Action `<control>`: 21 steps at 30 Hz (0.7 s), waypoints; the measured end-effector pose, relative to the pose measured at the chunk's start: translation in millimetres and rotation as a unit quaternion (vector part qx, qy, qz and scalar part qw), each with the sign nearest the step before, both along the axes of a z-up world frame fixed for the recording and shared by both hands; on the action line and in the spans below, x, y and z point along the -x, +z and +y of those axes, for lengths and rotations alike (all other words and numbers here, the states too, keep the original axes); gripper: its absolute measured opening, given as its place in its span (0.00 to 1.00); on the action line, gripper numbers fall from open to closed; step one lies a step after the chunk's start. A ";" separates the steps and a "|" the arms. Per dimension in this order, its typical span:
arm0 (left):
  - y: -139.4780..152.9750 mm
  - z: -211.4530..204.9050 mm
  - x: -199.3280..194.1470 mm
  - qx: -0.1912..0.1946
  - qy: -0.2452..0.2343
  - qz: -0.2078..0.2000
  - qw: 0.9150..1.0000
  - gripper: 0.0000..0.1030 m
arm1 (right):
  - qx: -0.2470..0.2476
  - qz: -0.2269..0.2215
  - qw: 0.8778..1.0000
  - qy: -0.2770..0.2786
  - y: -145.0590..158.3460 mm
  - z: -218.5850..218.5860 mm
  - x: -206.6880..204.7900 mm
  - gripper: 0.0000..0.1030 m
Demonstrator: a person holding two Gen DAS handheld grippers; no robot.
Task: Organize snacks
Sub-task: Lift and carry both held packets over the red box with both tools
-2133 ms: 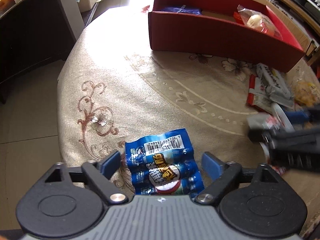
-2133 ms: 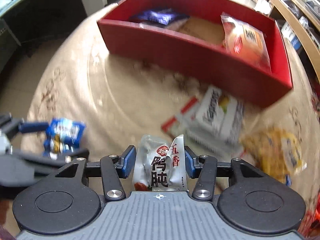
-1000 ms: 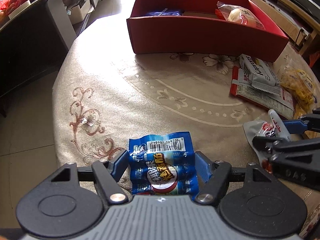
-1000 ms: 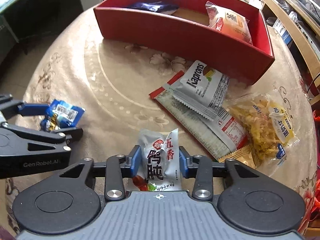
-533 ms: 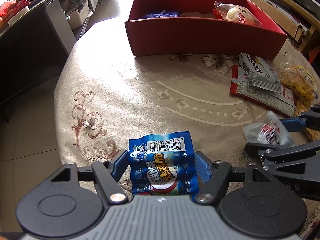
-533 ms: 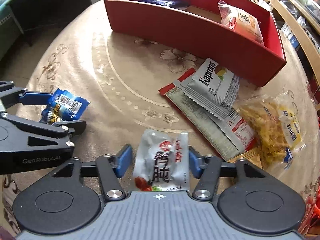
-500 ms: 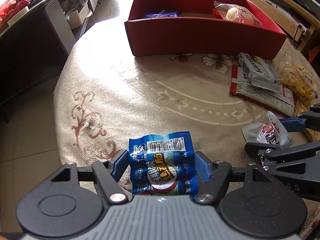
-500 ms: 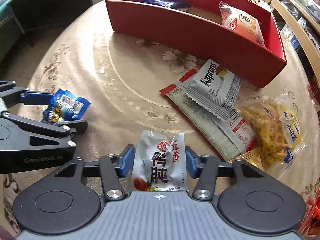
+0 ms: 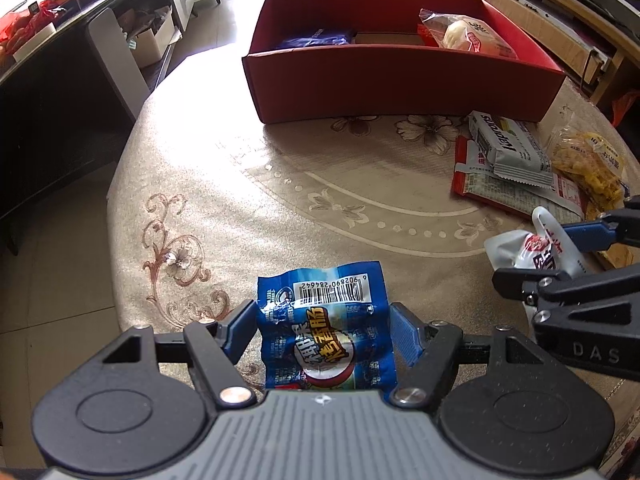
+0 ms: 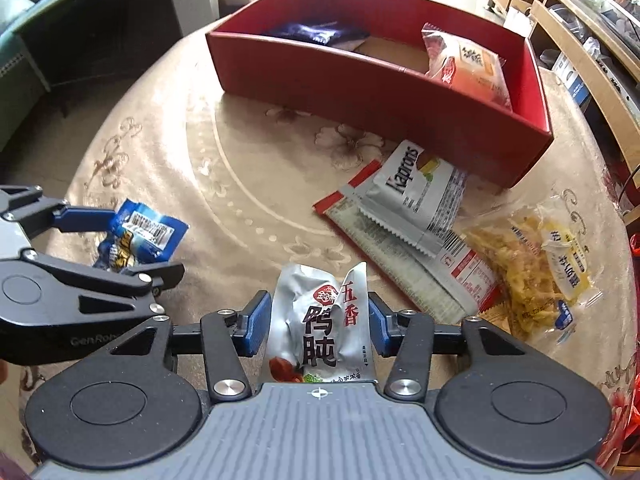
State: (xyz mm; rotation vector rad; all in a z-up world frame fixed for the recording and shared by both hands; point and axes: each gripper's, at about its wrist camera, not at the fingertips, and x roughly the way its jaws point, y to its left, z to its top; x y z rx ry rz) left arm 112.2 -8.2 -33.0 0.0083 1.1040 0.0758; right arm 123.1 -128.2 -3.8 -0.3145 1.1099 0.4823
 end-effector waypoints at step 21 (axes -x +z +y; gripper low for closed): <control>16.7 2.4 -11.3 0.020 0.006 -0.022 1.000 0.64 | -0.012 -0.024 1.000 -0.009 15.4 -5.5 -4.6 0.56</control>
